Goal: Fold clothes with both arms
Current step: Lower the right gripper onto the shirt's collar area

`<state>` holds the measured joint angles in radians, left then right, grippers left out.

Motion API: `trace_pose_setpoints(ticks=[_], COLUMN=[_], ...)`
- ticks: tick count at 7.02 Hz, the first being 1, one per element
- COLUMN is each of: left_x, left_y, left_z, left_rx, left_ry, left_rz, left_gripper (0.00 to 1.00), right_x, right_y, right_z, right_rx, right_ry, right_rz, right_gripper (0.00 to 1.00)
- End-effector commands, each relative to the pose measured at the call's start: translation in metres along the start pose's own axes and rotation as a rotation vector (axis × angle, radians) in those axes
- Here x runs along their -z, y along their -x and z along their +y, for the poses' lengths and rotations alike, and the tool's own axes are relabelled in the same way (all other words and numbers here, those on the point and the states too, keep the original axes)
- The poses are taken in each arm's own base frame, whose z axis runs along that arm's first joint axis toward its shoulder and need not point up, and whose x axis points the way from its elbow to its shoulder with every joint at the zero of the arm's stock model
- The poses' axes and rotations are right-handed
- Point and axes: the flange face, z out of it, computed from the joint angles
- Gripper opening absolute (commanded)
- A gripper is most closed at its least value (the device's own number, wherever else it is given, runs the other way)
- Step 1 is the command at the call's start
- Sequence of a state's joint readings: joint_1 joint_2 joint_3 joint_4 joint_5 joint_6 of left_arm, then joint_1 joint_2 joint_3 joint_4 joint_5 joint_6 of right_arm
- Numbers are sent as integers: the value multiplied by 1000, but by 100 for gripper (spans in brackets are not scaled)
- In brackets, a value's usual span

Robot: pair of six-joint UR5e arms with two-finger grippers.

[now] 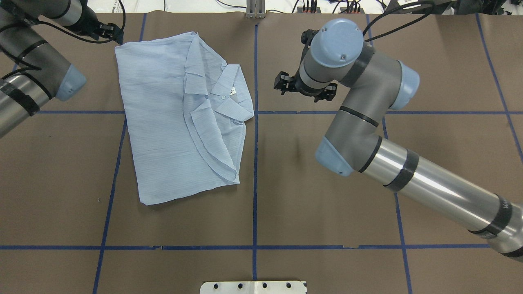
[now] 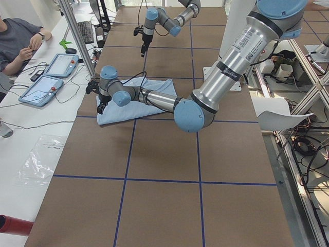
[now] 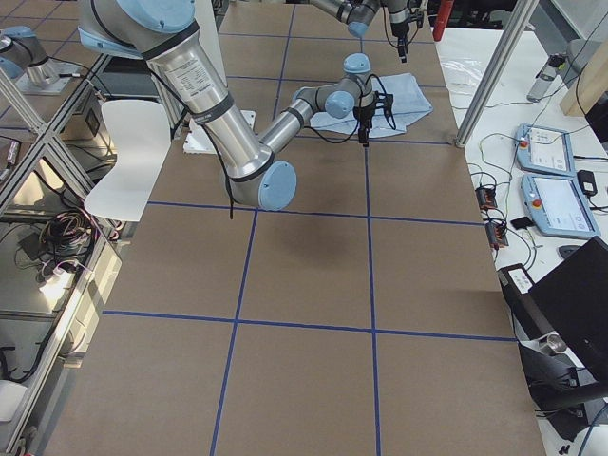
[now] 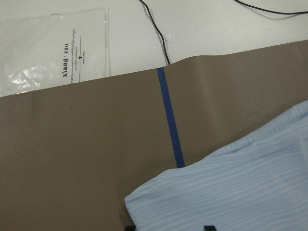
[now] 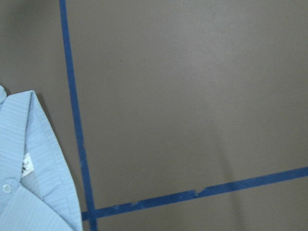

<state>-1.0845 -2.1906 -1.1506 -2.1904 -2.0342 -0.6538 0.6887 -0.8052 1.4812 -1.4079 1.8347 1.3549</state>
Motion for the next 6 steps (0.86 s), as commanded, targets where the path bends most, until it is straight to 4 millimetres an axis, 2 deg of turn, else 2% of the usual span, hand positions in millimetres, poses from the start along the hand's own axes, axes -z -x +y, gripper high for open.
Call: trace_pose_setpoints(ticks=[1, 3, 5, 6], left_x=[19, 24, 23, 23], left_y=[-3, -2, -7, -7], left_z=[10, 20, 22, 22], left_rx=[-3, 30, 35, 35], left_ry=[-20, -22, -21, -21], left_rz=[30, 37, 42, 42], left_gripper=[100, 100, 100, 100], right_x=[-25, -44, -70, -72], right_y=[73, 104, 110, 114], right_z=[25, 43, 53, 52], right_rx=[-181, -225, -245, -248], right_ry=[-2, -67, -97, -101], right_rz=[24, 47, 32, 28], right_gripper=[98, 97, 92, 89])
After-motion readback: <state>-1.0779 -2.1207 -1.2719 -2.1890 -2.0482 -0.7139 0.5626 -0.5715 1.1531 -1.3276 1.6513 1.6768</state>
